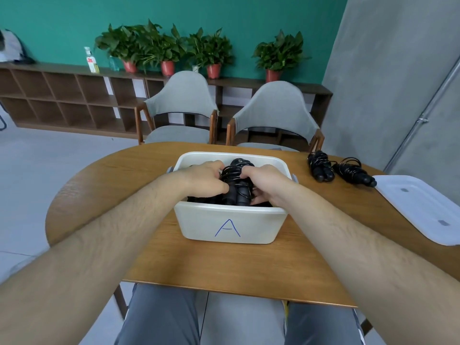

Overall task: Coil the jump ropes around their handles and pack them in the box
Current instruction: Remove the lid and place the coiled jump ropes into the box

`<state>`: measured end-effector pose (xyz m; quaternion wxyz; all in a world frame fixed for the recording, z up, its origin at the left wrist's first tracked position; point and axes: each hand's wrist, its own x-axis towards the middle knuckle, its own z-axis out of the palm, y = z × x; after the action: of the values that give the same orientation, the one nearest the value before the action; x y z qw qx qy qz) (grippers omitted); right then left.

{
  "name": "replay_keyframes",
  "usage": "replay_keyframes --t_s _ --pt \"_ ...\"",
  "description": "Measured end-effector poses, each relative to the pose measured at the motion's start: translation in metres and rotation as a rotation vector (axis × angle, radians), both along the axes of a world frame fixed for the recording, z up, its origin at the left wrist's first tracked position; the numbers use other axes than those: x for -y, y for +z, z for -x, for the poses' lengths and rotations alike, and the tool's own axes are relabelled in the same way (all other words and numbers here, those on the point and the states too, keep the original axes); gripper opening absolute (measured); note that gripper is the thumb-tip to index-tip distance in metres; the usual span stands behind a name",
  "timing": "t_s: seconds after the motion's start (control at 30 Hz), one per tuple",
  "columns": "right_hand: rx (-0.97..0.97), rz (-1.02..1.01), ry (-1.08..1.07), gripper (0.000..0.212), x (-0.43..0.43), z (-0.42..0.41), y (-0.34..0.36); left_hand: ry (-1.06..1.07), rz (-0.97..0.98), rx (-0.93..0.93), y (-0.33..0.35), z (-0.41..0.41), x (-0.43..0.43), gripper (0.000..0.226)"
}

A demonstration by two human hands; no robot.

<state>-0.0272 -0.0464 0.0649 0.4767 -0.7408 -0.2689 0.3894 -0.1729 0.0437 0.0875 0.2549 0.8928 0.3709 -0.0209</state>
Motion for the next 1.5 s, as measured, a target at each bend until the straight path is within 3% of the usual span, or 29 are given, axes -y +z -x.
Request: replay_keyframes --t_s 0.13,0.27,0.37,0.57,0.73,0.83,0.97,1.1,1.23,1.5 --pt "0.034 -0.008 -0.052 0.033 0.0 0.002 -0.001 -0.015 -0.083 -0.106 0.004 0.004 0.0 0.047" --pt "0.014 0.033 -0.043 0.015 0.005 -0.001 0.0 -0.043 -0.214 -0.188 0.002 0.004 0.004 0.05" --pt "0.051 0.066 -0.006 0.015 0.004 0.0 -0.001 -0.044 -0.34 -0.262 -0.008 0.002 0.002 0.055" --pt "0.066 0.064 0.012 0.015 0.001 -0.002 -0.006 0.082 -0.308 -0.133 -0.016 -0.002 0.003 0.047" --pt "-0.055 0.025 0.046 0.029 -0.007 -0.003 -0.011 0.081 -0.254 -0.075 -0.016 0.002 -0.006 0.044" --pt "0.034 0.08 0.095 0.035 -0.011 -0.003 -0.014 0.076 -0.218 -0.054 -0.018 0.009 -0.011 0.056" --pt "0.411 0.258 0.183 0.04 -0.013 -0.002 -0.015 0.041 -0.194 -0.07 -0.018 0.009 -0.012 0.044" --pt "0.447 0.263 0.176 0.036 -0.015 0.002 -0.013 -0.028 -0.301 -0.253 -0.021 0.007 -0.01 0.066" --pt "0.564 0.256 0.174 0.039 -0.016 0.001 -0.015 -0.068 -0.366 -0.34 -0.018 0.003 -0.01 0.071" --pt "0.688 0.208 0.128 0.037 -0.005 0.001 -0.001 -0.03 -0.385 -0.187 -0.012 0.0 -0.005 0.066"
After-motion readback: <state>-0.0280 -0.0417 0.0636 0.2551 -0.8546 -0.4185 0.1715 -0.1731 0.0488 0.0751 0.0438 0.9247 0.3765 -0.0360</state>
